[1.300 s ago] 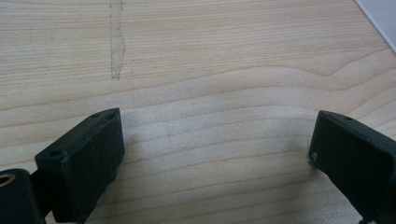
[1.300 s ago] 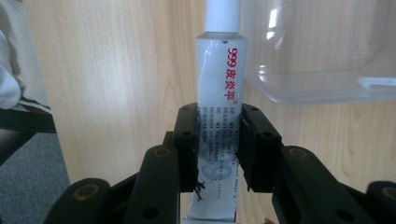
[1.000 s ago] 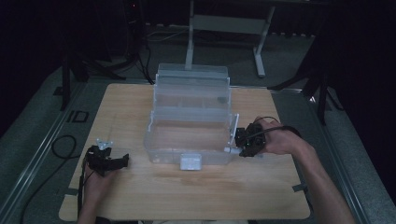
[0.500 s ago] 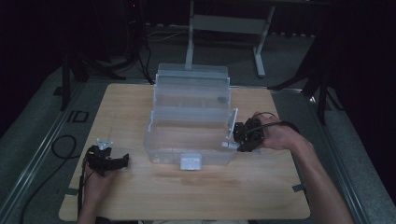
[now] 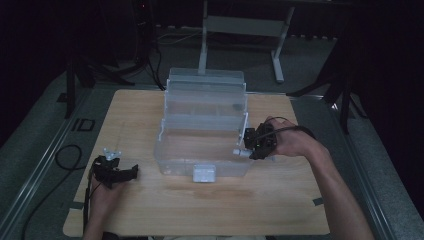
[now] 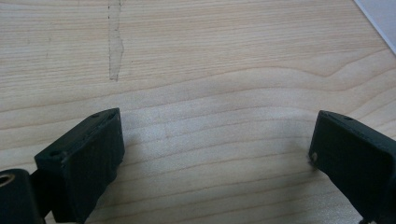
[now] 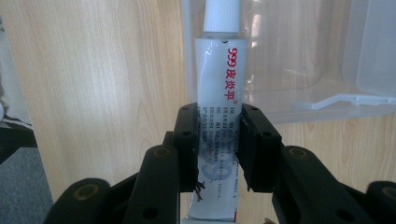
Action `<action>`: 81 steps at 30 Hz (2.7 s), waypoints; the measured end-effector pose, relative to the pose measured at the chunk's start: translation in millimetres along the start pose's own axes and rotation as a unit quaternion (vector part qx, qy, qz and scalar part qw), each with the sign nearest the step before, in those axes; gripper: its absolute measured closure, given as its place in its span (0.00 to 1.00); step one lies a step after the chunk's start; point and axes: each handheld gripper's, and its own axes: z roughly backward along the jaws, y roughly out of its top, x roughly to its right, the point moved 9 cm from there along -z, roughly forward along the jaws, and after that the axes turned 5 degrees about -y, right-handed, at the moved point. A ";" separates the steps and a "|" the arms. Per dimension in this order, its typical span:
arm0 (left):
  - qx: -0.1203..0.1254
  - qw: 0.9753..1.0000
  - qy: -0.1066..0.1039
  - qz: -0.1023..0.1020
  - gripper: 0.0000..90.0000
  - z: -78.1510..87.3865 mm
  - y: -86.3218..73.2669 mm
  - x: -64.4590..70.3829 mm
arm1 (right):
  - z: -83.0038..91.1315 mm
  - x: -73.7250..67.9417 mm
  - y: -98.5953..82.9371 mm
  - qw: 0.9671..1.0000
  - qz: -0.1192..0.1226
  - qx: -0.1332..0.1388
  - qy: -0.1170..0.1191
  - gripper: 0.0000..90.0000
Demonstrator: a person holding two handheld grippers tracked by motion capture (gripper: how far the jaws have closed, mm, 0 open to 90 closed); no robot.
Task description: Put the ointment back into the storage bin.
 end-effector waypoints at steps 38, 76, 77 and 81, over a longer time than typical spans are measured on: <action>0.000 1.000 0.000 -0.001 0.04 -0.3 0.3 0.1 | -1.6 13.9 33.5 1.000 0.016 -0.010 -0.002 0.78; 0.000 1.000 -0.001 -0.001 0.04 -0.5 0.5 0.3 | -26.1 15.5 57.2 0.999 0.034 -0.028 0.006 0.78; 0.000 1.000 -0.001 -0.001 0.04 -0.5 0.5 0.3 | -26.7 15.5 57.5 0.999 0.035 -0.028 0.005 0.78; 0.000 1.000 -0.001 -0.001 0.04 -0.6 0.5 0.3 | -28.2 15.1 57.7 0.999 0.036 -0.031 0.007 0.78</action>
